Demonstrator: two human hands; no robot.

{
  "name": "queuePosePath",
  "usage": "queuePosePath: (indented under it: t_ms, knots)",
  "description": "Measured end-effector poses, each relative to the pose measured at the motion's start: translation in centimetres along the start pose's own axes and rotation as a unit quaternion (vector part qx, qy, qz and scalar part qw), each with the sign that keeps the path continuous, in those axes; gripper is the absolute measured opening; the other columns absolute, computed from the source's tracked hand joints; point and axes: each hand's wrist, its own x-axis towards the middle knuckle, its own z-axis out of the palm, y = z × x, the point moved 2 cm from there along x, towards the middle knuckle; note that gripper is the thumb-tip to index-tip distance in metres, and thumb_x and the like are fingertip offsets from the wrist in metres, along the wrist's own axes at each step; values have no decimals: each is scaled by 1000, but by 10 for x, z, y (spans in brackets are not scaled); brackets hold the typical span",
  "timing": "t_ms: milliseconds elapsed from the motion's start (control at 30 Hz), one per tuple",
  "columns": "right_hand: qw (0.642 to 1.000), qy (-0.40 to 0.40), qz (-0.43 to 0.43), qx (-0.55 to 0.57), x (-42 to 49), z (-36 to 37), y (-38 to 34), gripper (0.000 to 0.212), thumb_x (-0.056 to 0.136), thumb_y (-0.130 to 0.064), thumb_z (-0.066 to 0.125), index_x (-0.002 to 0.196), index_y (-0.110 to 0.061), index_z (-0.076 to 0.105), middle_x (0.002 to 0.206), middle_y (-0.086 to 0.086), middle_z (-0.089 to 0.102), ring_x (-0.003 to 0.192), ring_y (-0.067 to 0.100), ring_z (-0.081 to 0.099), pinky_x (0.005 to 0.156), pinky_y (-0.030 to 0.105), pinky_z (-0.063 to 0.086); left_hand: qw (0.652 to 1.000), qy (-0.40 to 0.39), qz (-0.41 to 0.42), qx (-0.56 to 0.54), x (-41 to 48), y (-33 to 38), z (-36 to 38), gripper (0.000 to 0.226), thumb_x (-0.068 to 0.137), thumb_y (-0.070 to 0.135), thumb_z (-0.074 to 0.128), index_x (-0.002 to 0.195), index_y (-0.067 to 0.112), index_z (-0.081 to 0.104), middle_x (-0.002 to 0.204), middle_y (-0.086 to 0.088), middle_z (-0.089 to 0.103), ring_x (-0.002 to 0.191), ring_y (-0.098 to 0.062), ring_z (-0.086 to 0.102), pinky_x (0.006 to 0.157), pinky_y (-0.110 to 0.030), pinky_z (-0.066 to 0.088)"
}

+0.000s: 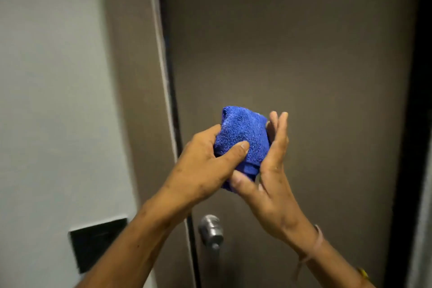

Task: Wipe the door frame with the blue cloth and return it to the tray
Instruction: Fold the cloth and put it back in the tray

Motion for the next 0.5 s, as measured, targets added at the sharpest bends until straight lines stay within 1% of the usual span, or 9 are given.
queuePosePath:
  t_ms: [33,67,100,133,200,300,367,433,500]
  knots:
    - [993,15,89,76,-10,-20,9,93,69,-48,56,140,-45,-5,156,-8,5,144,0,8,118,36,23,999,-42,-15,-6,0,-7,16,13,86,20,62,96,14,66,91,-11,75,82,-23,71,78,-47,58]
    - [972,48,183,142,-29,-50,23,88,69,-47,57,142,-43,8,156,-4,18,142,6,23,116,42,28,995,-94,-33,-27,-1,-16,46,12,87,16,61,97,12,66,93,-15,74,83,-25,70,79,-48,58]
    - [945,72,252,196,-42,-75,37,79,73,-43,58,143,-32,24,149,4,37,135,17,41,112,51,35,989,-134,-44,-48,-2,-22,71,13,88,13,60,98,10,66,95,-18,73,82,-25,70,78,-45,58]
    - [925,92,301,211,-62,-105,47,68,78,-39,59,138,-19,37,138,11,53,124,27,53,107,56,40,981,-170,-54,-70,-6,-27,102,13,88,13,60,99,9,66,94,-18,73,79,-22,71,74,-40,58]
    - [906,115,371,168,-102,-158,62,50,84,-38,62,126,-11,54,125,18,63,113,34,61,99,51,49,969,-216,-69,-100,-15,-37,159,14,86,15,62,98,8,67,89,-17,74,72,-17,70,64,-32,59]
    - [870,187,441,117,-165,-223,70,54,75,-42,68,119,-12,61,119,14,68,102,24,68,84,34,58,938,-274,-133,-164,-38,-51,241,19,84,18,65,100,7,68,86,-11,74,70,-14,71,56,-25,58]
    - [846,224,476,83,-204,-263,73,55,71,-40,71,118,-11,62,117,12,70,100,20,68,75,25,57,913,-309,-184,-193,-56,-62,292,21,83,19,65,101,8,68,88,-8,75,73,-14,71,57,-23,57]
    - [823,237,512,62,-244,-303,78,52,73,-38,72,117,-13,62,116,9,71,99,18,68,72,23,54,885,-345,-228,-215,-75,-72,346,23,84,19,64,104,8,66,89,-6,75,75,-15,72,59,-25,57]
    - [799,245,547,55,-285,-340,85,51,73,-35,73,118,-14,62,117,9,70,104,22,67,80,30,55,853,-379,-275,-230,-96,-83,402,24,87,20,60,107,7,65,91,-8,74,76,-18,71,60,-28,58]
